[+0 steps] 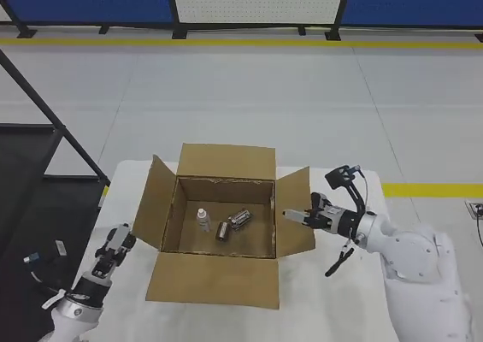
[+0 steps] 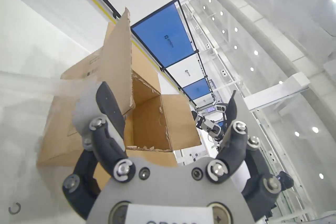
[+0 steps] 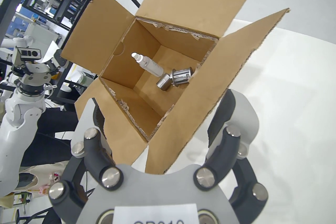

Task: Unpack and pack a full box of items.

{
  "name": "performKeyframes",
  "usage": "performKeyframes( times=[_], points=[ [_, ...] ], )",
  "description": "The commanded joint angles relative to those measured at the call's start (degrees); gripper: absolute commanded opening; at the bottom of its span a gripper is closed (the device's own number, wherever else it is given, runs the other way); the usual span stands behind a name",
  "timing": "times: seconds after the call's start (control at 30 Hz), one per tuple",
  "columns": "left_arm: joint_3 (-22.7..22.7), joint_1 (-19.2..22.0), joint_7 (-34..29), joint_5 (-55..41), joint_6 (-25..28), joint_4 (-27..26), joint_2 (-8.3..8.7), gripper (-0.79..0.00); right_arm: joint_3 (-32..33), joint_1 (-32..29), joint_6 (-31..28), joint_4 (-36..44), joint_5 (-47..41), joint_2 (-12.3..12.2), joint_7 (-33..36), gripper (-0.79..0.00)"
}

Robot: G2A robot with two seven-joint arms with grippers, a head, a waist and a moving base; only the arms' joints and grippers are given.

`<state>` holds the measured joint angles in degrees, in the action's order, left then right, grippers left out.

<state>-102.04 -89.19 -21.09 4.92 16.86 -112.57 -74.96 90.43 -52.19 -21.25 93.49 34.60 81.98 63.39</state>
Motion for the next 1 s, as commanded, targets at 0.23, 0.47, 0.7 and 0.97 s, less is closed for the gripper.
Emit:
performKeyframes(
  times=[0.23,0.47,0.7,0.97],
  points=[
    [5.8,2.7,-4.0,2.6,-3.0,-0.6,0.30,0.000,-3.9,2.3,-3.5,-2.7,-9.2,-0.7,-0.2,0.000],
    [11.1,7.8,-5.9,4.8,-7.0,2.6,0.39,0.000,-8.9,5.5,-3.9,-10.5,-14.8,-0.3,-7.3,0.000],
    [12.9,10.9,-7.4,4.9,-9.1,5.6,0.58,0.000,-11.9,6.5,-3.6,-14.2,-15.9,-0.1,-9.1,0.000],
    [12.9,10.9,-7.4,4.9,-9.1,5.6,0.58,0.000,-11.9,6.5,-3.6,-14.2,-15.9,-0.1,-9.1,0.000]
  ],
)
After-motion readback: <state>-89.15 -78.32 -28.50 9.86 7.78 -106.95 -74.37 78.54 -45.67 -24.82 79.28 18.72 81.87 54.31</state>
